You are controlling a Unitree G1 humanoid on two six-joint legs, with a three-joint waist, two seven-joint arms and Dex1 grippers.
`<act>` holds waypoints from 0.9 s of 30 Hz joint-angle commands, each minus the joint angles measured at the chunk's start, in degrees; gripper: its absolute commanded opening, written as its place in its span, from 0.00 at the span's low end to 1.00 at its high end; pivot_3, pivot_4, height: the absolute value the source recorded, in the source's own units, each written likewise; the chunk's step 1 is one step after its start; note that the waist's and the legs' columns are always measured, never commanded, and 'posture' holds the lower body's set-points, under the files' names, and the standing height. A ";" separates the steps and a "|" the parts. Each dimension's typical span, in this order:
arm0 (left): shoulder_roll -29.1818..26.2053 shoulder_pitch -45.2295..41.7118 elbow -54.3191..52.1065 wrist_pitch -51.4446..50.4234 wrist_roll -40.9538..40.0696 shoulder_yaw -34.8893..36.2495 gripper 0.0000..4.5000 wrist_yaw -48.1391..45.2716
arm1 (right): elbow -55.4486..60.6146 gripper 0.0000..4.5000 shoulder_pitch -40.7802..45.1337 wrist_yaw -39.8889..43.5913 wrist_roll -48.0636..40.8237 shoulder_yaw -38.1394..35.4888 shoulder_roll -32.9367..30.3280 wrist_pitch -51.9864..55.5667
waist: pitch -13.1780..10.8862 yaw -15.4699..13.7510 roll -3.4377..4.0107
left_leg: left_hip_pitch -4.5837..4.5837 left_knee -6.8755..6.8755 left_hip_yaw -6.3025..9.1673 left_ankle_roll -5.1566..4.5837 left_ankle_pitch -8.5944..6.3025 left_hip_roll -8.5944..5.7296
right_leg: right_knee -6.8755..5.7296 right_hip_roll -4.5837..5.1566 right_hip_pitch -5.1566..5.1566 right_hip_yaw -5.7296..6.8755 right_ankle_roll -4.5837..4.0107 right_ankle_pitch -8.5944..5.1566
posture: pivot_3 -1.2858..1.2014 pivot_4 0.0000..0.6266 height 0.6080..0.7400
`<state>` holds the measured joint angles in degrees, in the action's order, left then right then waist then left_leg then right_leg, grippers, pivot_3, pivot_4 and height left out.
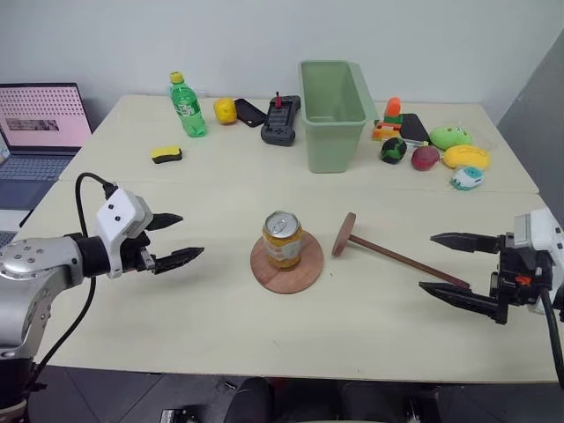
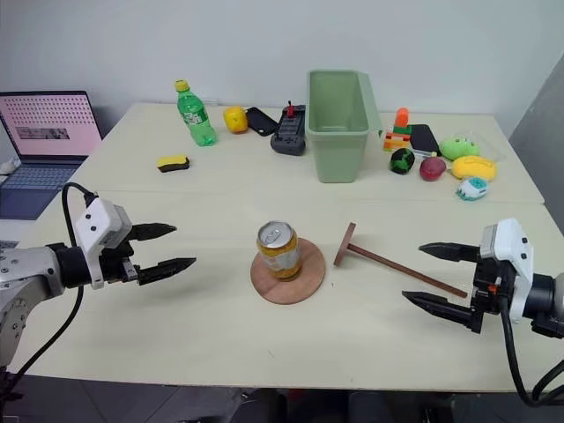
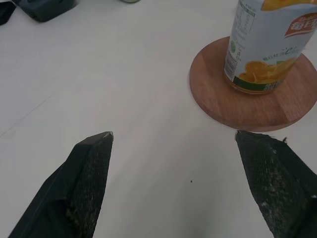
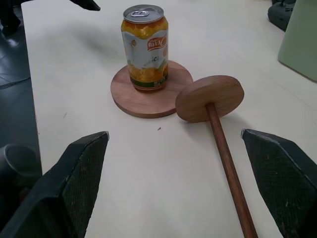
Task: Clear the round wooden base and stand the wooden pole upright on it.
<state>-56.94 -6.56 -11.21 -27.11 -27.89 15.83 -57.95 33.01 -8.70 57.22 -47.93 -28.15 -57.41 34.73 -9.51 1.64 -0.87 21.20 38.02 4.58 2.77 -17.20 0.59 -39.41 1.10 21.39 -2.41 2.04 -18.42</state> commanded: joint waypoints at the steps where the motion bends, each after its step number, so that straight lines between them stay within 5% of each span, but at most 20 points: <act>1: -0.60 -2.02 0.33 1.66 0.65 1.21 0.91 -0.22 | 1.32 1.00 1.14 -0.99 -0.12 -0.32 0.53 -0.11 | 0.00 0.00 0.00 | 0.00 0.00 0.00 0.00 0.00 0.00 | 0.00 0.00 0.00 0.01 0.00 0.00 | 0.52 0.24 1.00; 15: 2.89 -7.05 4.14 4.42 -0.09 -1.86 0.91 -4.65 | 4.60 1.00 0.82 -3.91 -2.30 -1.96 1.47 2.57 | -0.01 -0.05 -0.01 | 0.00 0.00 -0.02 0.00 0.00 -0.01 | 0.02 -0.01 0.01 0.02 0.00 0.00 | 0.52 0.24 1.00; 18: 3.50 -8.67 4.64 3.95 -0.74 -3.60 0.99 -6.13 | 6.23 1.00 0.32 -4.82 -3.20 -2.02 2.09 3.34 | -0.02 -0.06 -0.03 | 0.00 0.00 -0.01 0.00 0.00 -0.02 | 0.01 -0.02 0.00 0.03 0.00 0.00 | 0.52 0.24 1.00; 27: 8.57 -16.10 7.28 6.51 2.19 -16.28 0.99 -13.43 | 13.96 1.00 1.95 -9.30 -10.43 1.09 1.24 7.72 | -0.02 -0.12 -0.04 | 0.04 0.03 -0.02 0.00 0.00 -0.07 | 0.02 -0.07 -0.02 0.05 0.00 0.00 | 0.52 0.24 1.00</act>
<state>-48.79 -20.90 -3.82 -21.08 -25.83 0.45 -69.74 45.25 -7.77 49.27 -56.48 -27.25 -55.75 42.14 -9.54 1.52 -0.91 21.24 38.05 4.55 2.77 -17.20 0.52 -39.39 1.02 21.38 -2.34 2.05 -18.41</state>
